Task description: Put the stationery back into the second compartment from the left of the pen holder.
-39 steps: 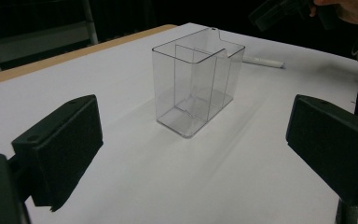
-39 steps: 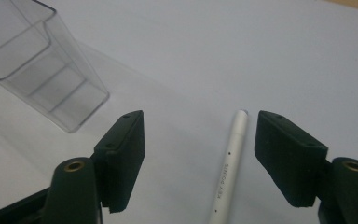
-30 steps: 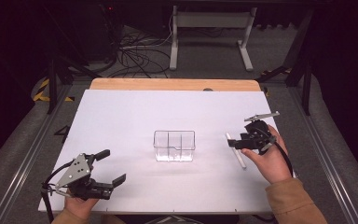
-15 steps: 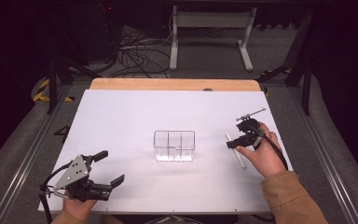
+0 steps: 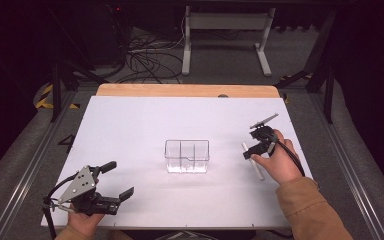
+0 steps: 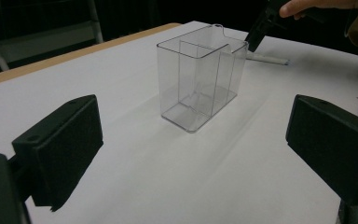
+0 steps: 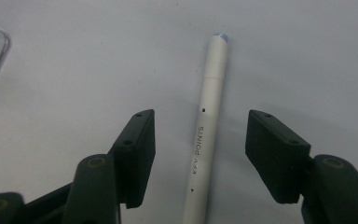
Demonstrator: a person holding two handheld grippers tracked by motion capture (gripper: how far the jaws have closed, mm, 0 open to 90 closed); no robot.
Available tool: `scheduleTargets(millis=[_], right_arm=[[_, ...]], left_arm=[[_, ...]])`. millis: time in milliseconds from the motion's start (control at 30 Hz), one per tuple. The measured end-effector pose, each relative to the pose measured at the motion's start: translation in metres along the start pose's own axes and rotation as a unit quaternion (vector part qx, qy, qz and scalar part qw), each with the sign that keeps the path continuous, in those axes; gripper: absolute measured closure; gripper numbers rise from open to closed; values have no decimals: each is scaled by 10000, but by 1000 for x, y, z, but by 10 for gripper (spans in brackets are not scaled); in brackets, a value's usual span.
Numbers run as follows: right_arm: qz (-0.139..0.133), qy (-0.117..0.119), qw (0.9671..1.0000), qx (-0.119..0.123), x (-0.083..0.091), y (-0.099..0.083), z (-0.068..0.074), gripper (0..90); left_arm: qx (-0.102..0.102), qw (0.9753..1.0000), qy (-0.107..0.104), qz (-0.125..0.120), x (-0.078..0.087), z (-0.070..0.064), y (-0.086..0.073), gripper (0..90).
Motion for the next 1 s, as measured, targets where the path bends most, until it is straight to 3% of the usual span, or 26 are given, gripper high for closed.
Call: scheduleTargets(millis=[367, 600, 1000], right_arm=[[360, 27, 9993, -8, -13, 0, -2, 538], [432, 63, 9987, -268, -18, 0, -2, 637], [556, -166, 9969, -527, -19, -1, -6, 782]], left_arm=[[0, 10000, -12, 8, -1, -1, -1, 47], [-43, 10000, 3, 39, -2, 0, -1, 47], [-55, 10000, -3, 48, -2, -1, -1, 47]])
Point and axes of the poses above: each handheld gripper's, and its own axes: x roughly backward along the jaws, y roughly out of its top, z roughly to its left, the point moved 10 cm from there along -x, roughly forward along the jaws, and after that the axes turned 11 degrees about x, right-handed, at the moved point
